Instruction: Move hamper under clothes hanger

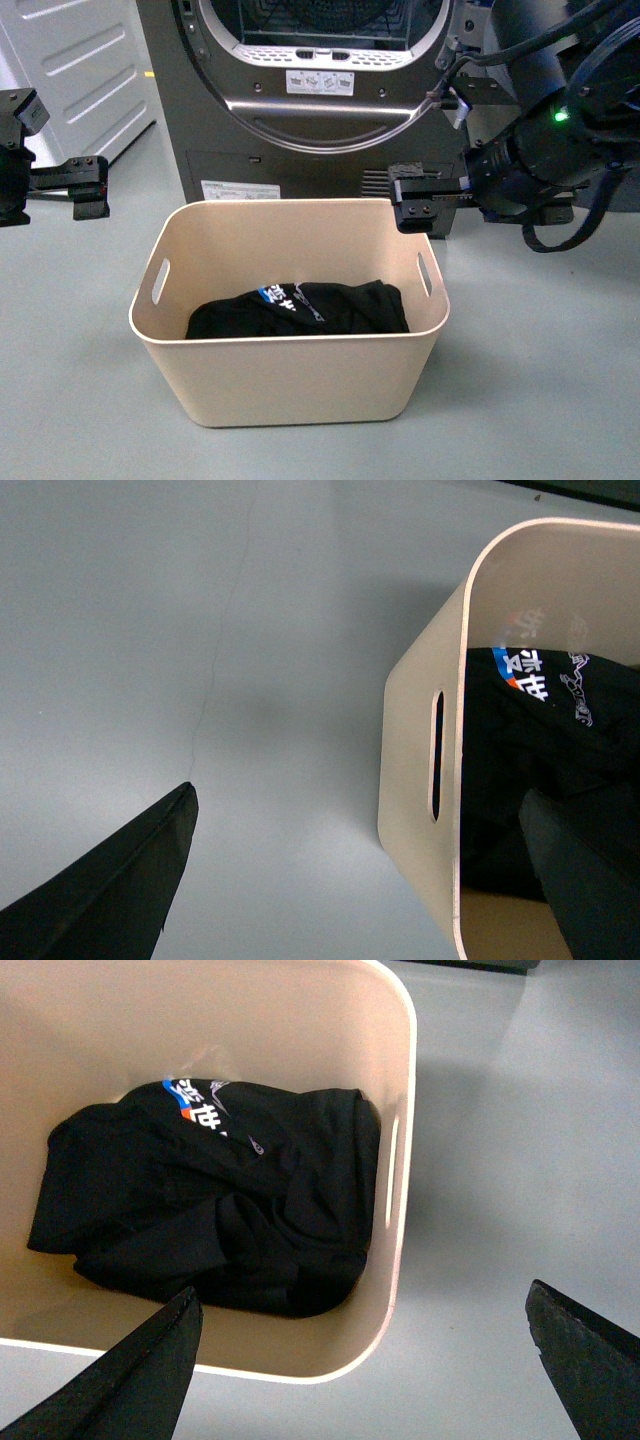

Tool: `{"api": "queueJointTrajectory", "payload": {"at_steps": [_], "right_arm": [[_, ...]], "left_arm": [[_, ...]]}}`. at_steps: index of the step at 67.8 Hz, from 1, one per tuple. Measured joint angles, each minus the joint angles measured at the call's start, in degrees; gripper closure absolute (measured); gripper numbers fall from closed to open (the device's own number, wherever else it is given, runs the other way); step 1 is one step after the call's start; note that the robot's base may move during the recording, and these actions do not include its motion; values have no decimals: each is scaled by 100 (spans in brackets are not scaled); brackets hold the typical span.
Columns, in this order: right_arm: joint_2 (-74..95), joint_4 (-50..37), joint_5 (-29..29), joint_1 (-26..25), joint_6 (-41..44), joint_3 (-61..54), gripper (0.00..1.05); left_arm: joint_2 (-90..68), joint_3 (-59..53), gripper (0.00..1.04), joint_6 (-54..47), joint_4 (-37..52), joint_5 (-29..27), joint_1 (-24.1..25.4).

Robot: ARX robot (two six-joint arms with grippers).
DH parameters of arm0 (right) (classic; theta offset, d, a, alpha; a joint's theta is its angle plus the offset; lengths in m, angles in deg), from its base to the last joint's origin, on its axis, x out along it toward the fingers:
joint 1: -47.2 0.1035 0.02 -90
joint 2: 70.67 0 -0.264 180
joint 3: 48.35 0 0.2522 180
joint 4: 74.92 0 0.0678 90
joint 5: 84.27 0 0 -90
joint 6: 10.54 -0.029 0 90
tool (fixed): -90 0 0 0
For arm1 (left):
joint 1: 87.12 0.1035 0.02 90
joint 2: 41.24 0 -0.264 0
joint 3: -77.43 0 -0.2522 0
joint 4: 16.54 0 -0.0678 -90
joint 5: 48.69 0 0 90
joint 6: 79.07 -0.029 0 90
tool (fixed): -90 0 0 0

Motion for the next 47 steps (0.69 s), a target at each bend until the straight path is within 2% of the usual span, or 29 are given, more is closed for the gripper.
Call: {"api": "queueJointTrajectory", "payload": {"at_steps": [30, 47], "right_arm": [[1252, -15, -496, 179, 83, 935, 8], [1679, -24, -549, 140, 74, 1207, 8]], "left_arm": [[-820, 468, 7, -306, 50, 87, -348], [-1248, 483, 7, -321, 271, 120, -509]]}}
